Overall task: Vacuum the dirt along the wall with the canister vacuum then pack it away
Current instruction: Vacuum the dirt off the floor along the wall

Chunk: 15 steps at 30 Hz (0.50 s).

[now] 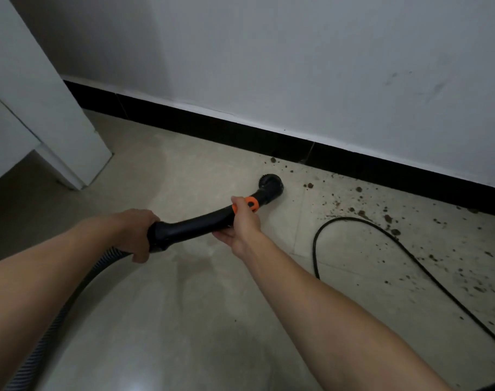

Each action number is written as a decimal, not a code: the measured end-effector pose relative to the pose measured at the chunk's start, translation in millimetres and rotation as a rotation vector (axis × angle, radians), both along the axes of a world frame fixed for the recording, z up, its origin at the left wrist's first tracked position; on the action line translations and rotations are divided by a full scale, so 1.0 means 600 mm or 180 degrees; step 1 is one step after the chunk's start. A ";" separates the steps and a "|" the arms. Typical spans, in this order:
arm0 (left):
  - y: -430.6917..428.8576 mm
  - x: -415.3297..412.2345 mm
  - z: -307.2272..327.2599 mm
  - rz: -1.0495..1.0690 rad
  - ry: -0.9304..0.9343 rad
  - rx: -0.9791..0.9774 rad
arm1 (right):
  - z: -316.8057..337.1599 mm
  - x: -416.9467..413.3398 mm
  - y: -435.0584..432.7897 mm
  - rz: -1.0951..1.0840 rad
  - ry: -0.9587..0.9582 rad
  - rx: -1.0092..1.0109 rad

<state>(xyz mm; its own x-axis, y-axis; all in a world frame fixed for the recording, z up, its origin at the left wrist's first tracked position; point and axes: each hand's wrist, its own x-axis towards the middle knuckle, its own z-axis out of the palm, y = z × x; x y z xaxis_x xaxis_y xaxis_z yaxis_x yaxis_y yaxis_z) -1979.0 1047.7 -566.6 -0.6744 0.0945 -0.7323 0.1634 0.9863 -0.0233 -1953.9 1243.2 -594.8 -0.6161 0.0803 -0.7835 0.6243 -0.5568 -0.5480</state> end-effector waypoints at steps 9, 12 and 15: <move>0.049 -0.053 -0.029 0.0182 0.0790 0.0781 | -0.027 -0.093 0.063 -0.0166 0.0085 0.0358; 0.065 -0.064 -0.038 0.0218 0.0743 0.0813 | -0.030 -0.115 0.078 -0.0068 0.0134 0.0435; 0.055 -0.062 -0.045 0.0282 0.0661 0.0769 | -0.034 -0.125 0.071 0.0131 0.0130 0.0439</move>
<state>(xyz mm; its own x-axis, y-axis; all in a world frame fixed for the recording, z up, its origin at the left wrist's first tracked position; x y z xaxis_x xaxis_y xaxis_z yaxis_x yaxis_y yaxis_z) -2016.4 1080.6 -593.3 -0.8204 0.1829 -0.5418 0.0930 0.9775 0.1892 -2029.1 1285.7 -615.2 -0.6523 0.1594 -0.7410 0.6206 -0.4489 -0.6429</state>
